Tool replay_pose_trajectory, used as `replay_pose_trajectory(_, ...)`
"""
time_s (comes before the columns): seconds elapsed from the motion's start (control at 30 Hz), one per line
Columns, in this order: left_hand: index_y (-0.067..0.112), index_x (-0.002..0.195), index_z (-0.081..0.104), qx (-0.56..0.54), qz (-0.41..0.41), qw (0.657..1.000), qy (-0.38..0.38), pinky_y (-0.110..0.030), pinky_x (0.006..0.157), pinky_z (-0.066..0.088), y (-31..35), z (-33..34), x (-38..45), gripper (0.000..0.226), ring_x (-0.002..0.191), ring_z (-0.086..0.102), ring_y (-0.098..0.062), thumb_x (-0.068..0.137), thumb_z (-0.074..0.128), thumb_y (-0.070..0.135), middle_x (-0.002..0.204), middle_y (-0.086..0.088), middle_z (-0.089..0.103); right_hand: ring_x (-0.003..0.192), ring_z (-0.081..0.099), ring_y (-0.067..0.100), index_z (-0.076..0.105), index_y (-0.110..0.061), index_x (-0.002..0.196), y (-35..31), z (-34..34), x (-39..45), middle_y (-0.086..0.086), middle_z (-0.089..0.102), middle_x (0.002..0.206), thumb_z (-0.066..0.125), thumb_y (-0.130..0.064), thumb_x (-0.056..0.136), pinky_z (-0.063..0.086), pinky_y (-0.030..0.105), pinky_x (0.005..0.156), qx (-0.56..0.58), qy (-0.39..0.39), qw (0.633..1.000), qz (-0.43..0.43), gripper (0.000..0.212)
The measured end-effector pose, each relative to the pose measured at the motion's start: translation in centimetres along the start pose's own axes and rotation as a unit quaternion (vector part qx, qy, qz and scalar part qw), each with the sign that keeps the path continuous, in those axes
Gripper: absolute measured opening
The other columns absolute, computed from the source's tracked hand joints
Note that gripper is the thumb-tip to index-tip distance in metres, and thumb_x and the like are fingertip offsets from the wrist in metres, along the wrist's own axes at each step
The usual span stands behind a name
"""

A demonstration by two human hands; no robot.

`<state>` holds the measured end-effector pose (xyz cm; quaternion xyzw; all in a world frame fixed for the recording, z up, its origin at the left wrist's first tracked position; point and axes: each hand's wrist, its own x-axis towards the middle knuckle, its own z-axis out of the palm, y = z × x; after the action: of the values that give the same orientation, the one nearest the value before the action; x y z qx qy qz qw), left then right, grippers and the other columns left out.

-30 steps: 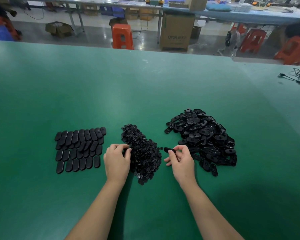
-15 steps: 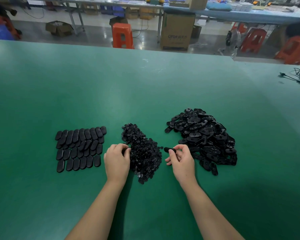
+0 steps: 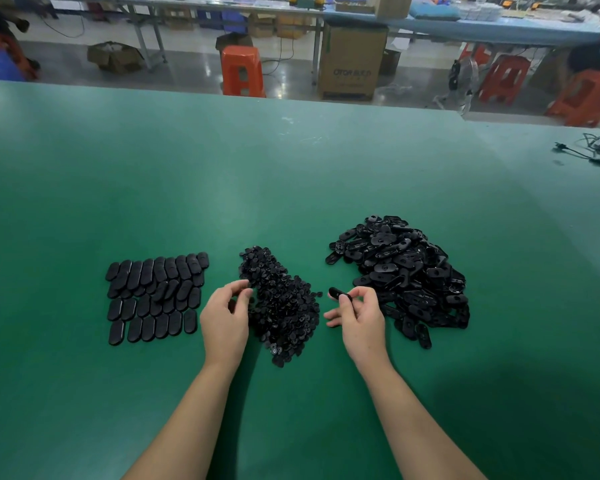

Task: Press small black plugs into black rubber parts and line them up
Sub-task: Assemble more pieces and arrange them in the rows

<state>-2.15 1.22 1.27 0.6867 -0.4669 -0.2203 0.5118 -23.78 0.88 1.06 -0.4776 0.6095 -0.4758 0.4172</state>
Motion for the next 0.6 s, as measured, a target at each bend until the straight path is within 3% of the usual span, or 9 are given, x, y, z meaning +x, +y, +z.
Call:
replay_pose_trajectory(0.13,0.033,0.091,0.076,-0.062,-0.051,0.997,-0.018,-0.009,0.056,0.041,-0.2,-0.3,0.5,0.019,0.060,0.054,-0.002,0.092,0.070,0.016,0.075,0.009,0.070,0.071,0.073,0.020,0.043,-0.022,0.099,-0.2,0.1,0.0,-0.004,0.076,0.095,0.043,-0.013,0.107,0.061,0.038,0.069,0.028,-0.004,1.000,-0.008,0.012)
replay_pose_trajectory(0.23,0.038,0.086,0.077,-0.133,-0.093,0.987,-0.022,-0.014,0.059,0.048,0.0,-0.7,0.8,0.025,0.064,0.057,-0.003,0.090,0.071,0.014,0.075,0.006,0.072,0.070,0.071,0.019,0.046,-0.025,0.104,-0.2,0.1,0.1,0.000,0.075,0.095,0.041,-0.013,0.108,0.060,0.036,0.069,0.022,-0.004,1.000,-0.007,0.014)
replay_pose_trajectory(0.33,0.038,0.091,0.077,-0.172,-0.099,0.980,-0.024,-0.010,0.059,0.048,1.0,-0.6,0.9,0.028,0.067,0.058,-0.003,0.091,0.070,0.011,0.076,0.012,0.072,0.070,0.067,0.014,0.051,-0.033,0.116,-0.1,0.2,0.2,0.000,0.074,0.097,0.039,-0.012,0.109,0.061,0.036,0.072,0.010,-0.012,1.000,0.006,0.025)
replay_pose_trajectory(0.43,0.043,0.095,0.077,-0.173,-0.092,0.980,-0.036,-0.011,0.051,0.042,2.0,-0.3,0.8,0.032,0.057,0.047,-0.001,0.094,0.066,0.013,0.072,0.014,0.067,0.070,0.064,0.013,0.054,-0.032,0.127,0.0,0.2,0.2,-0.001,0.074,0.098,0.037,-0.008,0.108,0.060,0.038,0.074,0.019,-0.024,0.999,0.025,0.035)
replay_pose_trajectory(0.6,0.035,0.088,0.077,-0.139,-0.057,0.986,-0.072,-0.018,0.055,0.042,3.4,0.6,0.3,0.025,0.056,0.047,-0.005,0.094,0.066,0.013,0.065,0.011,0.063,0.068,0.063,0.012,0.061,-0.029,0.113,-0.2,0.1,0.1,-0.005,0.075,0.097,0.038,-0.008,0.108,0.059,0.037,0.070,0.019,-0.019,1.000,0.015,0.032)
